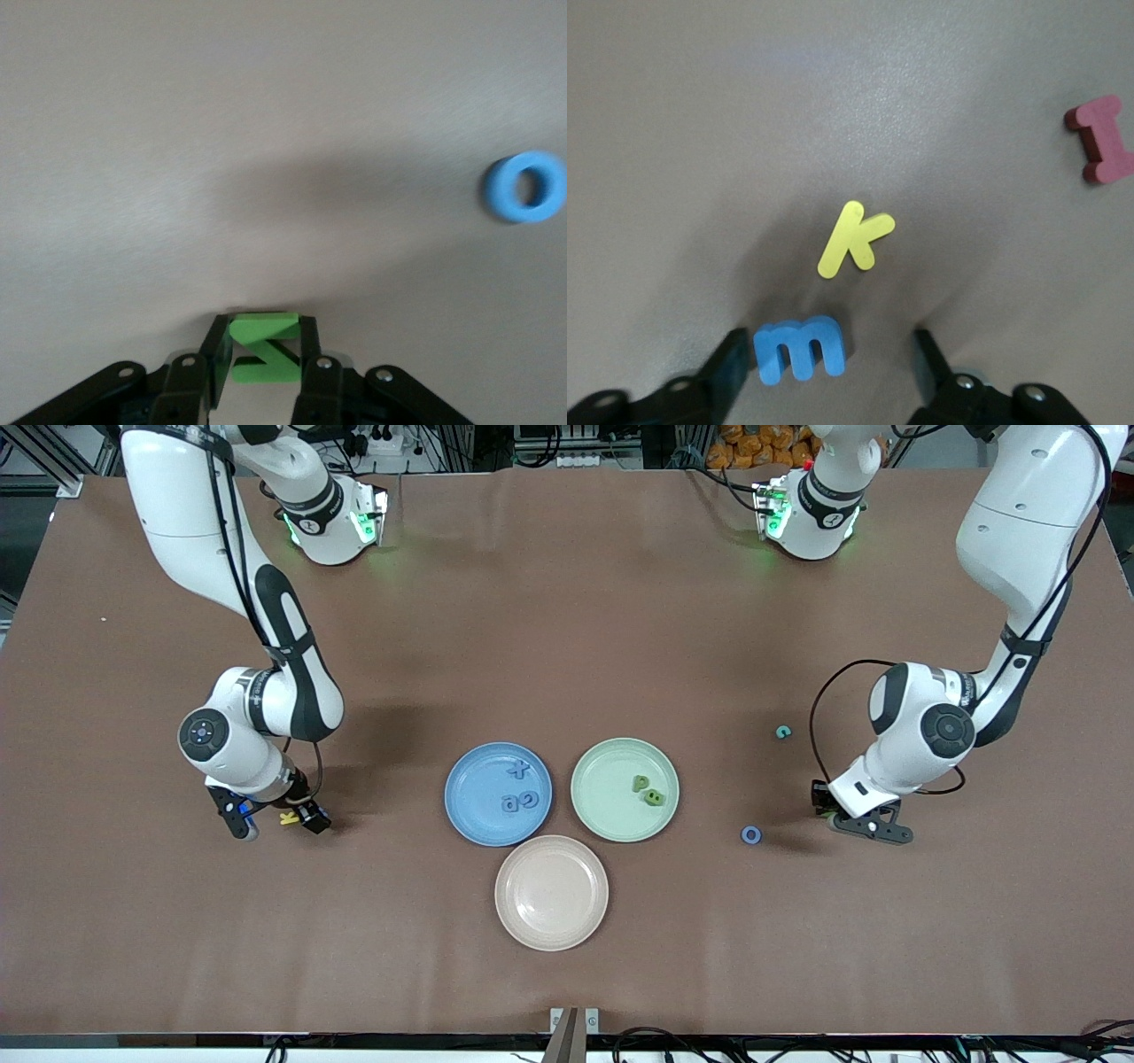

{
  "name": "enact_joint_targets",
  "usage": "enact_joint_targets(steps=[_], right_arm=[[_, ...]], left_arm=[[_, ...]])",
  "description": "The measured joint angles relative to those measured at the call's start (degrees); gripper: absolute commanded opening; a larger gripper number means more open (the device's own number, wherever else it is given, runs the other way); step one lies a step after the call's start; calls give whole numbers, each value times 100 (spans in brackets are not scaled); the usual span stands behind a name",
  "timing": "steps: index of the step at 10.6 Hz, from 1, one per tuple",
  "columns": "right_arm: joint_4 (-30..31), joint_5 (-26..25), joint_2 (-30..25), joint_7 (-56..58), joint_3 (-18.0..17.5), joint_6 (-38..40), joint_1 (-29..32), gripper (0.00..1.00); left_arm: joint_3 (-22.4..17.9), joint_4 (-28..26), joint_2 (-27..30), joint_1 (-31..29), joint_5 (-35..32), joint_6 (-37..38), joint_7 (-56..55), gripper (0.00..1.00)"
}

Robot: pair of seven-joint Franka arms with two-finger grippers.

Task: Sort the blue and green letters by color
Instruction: 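Drop the green N into the green plate while the right gripper lifts m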

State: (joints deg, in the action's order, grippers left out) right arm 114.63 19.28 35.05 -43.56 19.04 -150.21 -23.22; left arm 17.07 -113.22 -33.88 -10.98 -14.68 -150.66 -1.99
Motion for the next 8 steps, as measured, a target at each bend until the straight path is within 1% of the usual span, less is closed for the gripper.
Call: enact_joint_targets(steps=[1, 2, 3, 4, 7, 8], right_arm=[[-2, -2, -9, 39, 7, -11, 2, 39], [-7, -2, -17, 108, 6, -40, 2, 39], [-10, -1, -33, 149, 5, -59, 1, 36], [-10, -1, -57, 164, 5, -59, 4, 34], [-7, -1, -61, 177, 3, -63, 4, 31], [-7, -1, -61, 184, 2, -63, 5, 28]], left_arm=[[150, 55, 5, 40, 0, 12, -291, 0], [348, 140, 9, 82, 0, 56, -668, 0], [521, 270, 16, 172, 0, 198, -1092, 0], [631, 449, 20, 371, 0, 358, -1621, 0], [664, 850, 17, 1367, 0, 508, -3133, 0], [656, 943, -2, 1581, 0, 533, -3467, 0]])
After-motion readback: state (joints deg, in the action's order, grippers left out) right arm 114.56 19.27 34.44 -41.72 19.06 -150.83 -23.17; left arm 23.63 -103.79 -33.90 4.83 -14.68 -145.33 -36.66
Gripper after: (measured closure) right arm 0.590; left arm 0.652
